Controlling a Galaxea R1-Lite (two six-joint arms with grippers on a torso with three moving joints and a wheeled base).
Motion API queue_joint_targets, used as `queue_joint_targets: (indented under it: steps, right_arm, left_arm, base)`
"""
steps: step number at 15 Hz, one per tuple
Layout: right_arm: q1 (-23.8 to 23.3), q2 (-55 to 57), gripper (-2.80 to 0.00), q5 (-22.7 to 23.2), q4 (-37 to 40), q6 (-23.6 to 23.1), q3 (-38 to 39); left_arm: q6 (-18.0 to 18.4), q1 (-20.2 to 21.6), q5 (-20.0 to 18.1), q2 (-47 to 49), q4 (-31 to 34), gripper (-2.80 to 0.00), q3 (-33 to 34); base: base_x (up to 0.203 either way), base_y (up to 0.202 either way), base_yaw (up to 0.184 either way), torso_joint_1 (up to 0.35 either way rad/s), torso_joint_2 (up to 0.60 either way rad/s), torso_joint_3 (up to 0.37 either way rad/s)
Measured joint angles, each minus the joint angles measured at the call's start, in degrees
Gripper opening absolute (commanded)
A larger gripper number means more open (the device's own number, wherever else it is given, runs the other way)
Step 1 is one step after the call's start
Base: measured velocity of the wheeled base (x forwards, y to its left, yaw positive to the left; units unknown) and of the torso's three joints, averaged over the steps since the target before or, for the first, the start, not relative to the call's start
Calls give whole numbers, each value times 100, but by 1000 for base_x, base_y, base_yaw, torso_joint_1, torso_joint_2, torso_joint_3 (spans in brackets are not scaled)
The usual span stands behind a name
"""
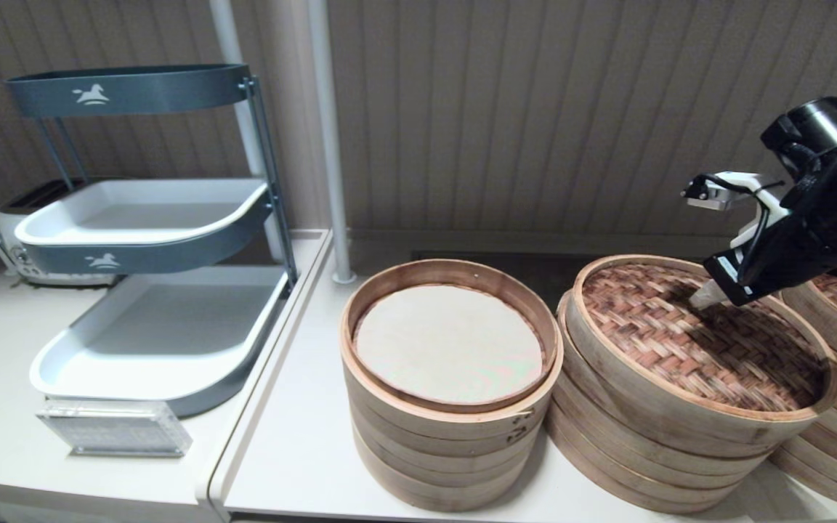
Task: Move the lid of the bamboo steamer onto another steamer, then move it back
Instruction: Pick up the steamer, then put the steamer
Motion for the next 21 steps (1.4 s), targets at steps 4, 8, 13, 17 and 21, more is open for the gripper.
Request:
queue_joint_targets:
  steps: [4, 8, 13, 17, 21]
  right_arm:
    - [5, -242, -280, -2, 4, 7, 55]
    - [7, -343, -280, 2, -18, 10, 46]
    - [13, -353, -280, 2, -24, 24, -99]
    - [46, -368, -280, 3, 1, 21, -232]
    - [150, -355, -280, 22, 1, 5, -284]
  left_arm:
    - [-2, 0, -1, 0, 1, -280, 0]
    - [1, 0, 2, 0, 0, -280, 0]
    - [-3, 0, 0, 0, 0, -280, 0]
    - [1, 0, 1, 0, 0, -280, 0]
    - [-2, 0, -1, 0, 0, -280, 0]
  base:
    - [0, 0, 0, 0, 0, 0]
    - [0, 0, 0, 0, 0, 0]
    - [0, 0, 0, 0, 0, 0]
    - [0, 0, 0, 0, 0, 0]
    - [0, 0, 0, 0, 0, 0]
